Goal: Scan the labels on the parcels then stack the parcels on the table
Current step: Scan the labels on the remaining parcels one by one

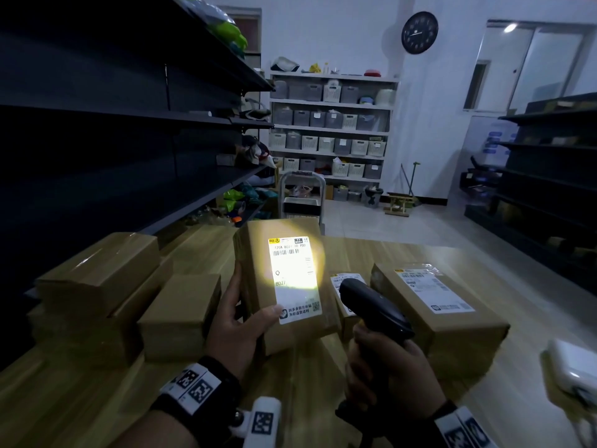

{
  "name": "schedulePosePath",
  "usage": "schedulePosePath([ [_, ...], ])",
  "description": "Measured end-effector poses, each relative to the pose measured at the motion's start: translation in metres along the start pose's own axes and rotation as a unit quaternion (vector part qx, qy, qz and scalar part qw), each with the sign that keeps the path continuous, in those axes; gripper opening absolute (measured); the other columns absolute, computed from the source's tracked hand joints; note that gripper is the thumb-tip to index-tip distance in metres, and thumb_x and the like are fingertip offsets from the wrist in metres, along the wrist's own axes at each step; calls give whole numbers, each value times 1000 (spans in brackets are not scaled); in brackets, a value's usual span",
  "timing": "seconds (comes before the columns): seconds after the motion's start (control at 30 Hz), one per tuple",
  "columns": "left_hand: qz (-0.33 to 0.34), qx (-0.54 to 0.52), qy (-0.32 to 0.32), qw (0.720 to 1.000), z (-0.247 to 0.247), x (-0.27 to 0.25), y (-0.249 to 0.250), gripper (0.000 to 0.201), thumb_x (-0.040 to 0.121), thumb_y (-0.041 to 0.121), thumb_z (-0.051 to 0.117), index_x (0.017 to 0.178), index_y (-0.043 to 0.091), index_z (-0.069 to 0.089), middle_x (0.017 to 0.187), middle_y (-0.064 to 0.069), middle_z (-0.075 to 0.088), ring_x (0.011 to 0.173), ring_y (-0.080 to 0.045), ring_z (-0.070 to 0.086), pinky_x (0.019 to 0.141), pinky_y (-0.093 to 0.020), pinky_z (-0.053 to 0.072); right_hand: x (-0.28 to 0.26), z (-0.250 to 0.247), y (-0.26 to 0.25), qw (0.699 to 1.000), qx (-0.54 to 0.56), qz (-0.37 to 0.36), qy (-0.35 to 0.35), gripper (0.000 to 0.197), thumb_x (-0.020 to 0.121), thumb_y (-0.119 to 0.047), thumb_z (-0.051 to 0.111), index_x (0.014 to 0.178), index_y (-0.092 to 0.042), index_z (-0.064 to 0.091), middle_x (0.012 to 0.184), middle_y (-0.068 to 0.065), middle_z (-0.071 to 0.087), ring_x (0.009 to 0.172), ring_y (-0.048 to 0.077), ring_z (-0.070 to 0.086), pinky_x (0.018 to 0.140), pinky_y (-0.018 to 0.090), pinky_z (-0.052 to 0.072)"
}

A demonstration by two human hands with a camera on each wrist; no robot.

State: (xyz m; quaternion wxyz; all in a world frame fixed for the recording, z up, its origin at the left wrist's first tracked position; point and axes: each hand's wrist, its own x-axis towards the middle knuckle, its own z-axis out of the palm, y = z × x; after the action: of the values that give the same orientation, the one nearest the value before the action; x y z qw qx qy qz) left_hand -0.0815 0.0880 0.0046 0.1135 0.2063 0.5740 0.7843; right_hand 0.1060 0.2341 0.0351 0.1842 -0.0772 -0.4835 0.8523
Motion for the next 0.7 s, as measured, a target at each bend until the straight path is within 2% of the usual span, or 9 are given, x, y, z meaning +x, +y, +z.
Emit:
schedulePosePath([
  [0.17,7,3,-12,1000,-1,0,0,107,49,45,95,140,73,46,144,6,70,124,-22,72,94,-43,64,-1,1,1,1000,-3,-11,-1,56,49,-33,104,74,-7,62,57,13,34,34,20,38,41,28,35],
  [0.27,7,9,-16,1000,-2,0,-1,107,61,33,99,146,69,45,145,6,70,123,-21,73,90,-39,65,-1,0,1,1000,-5,-10,-8,56,49,-34,105,73,-7,63,56,14,35,33,21,39,42,29,36],
  [0.33,8,14,-13,1000,-2,1,-3,102,63,32,99,140,72,47,143,7,71,122,-21,73,88,-37,65,-1,0,0,1000,-9,-8,-9,58,47,-36,106,73,-8,62,56,14,36,34,21,40,42,29,36],
  [0.4,7,16,-10,1000,-3,2,-3,97,54,41,97,130,80,51,141,8,73,122,-22,74,93,-44,66,-1,1,0,1000,-13,-5,-9,61,44,-36,107,74,-8,62,55,14,37,34,21,40,42,29,37],
  [0.5,14,21,-11,1000,-2,2,-2,92,53,42,96,123,85,54,137,10,76,123,-23,74,99,-53,64,0,1,0,1000,-13,-2,-2,64,43,-35,107,76,-5,61,55,14,37,33,22,40,40,28,37],
  [0.6,23,21,-14,999,-2,2,-2,92,57,38,96,122,86,52,130,15,79,121,-20,75,97,-51,65,2,-1,3,1000,-11,-3,2,52,55,-27,100,74,-3,58,56,14,36,33,22,39,40,28,37],
  [0.7,33,15,-19,999,-1,1,-2,91,68,25,98,124,81,52,124,20,80,117,-15,77,89,-40,68,1,-1,3,1000,-16,-6,-9,37,66,-25,90,77,-4,61,58,15,35,34,22,39,41,28,36],
])
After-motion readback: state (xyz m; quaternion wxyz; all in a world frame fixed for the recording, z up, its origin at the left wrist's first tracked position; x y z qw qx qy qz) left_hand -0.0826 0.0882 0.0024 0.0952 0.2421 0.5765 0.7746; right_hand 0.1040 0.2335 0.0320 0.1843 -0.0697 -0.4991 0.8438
